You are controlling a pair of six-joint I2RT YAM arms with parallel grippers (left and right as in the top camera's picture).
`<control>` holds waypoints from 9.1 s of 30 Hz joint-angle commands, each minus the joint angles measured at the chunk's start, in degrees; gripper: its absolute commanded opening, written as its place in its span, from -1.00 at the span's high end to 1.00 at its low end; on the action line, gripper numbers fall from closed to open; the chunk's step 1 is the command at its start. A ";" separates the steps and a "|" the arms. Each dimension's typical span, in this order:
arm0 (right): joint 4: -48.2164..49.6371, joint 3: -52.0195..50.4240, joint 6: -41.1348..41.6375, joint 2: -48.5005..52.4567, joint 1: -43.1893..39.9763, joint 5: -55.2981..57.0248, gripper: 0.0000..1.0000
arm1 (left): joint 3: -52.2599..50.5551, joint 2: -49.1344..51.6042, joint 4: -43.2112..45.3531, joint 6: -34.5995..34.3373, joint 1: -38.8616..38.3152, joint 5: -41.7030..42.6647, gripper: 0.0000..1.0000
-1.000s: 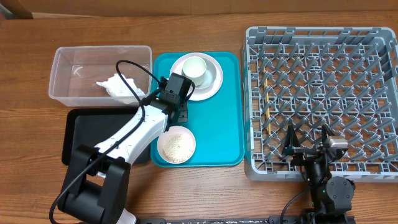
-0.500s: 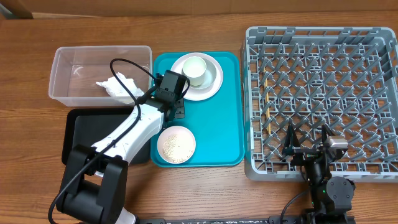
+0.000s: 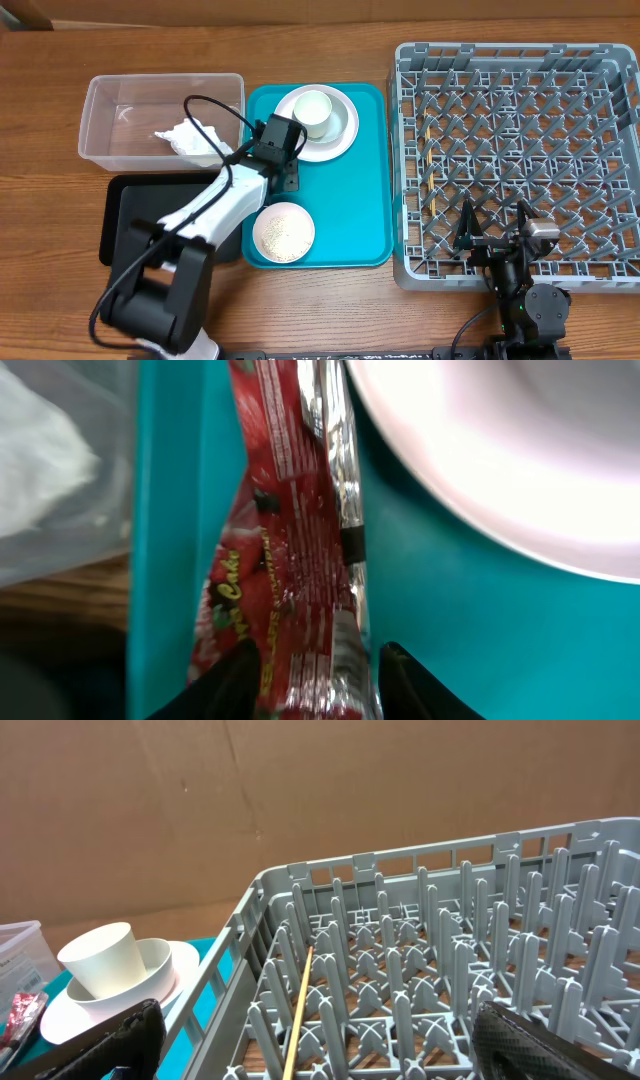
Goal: Sort waste into correct bins and load items into the dishwasher
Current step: 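Lower the left gripper onto the red wrapper and grasp it, then move the red wrapper with the left gripper and release it into the clear bin, then reach the left gripper to the pink rice bowl and grip its rim, then lift the bowl over the black tray and tip the rice out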
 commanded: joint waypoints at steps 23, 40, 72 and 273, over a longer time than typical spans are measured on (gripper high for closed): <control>0.33 -0.59 -0.17 -0.68 0.04 -0.26 -1.00 | 15.23 -9.81 -10.69 1.55 0.24 0.17 0.92; 0.33 -0.59 -0.17 -0.68 0.04 -0.26 -1.00 | 16.79 -6.75 -9.92 1.53 13.68 -6.69 0.88; 0.33 -0.59 -0.20 -0.68 0.04 -0.26 -1.00 | 30.12 -23.10 -53.48 6.73 0.81 34.05 0.92; 0.33 -0.59 -0.20 -0.68 0.04 -0.26 -1.00 | -16.52 -25.07 -8.41 21.03 70.31 97.72 0.92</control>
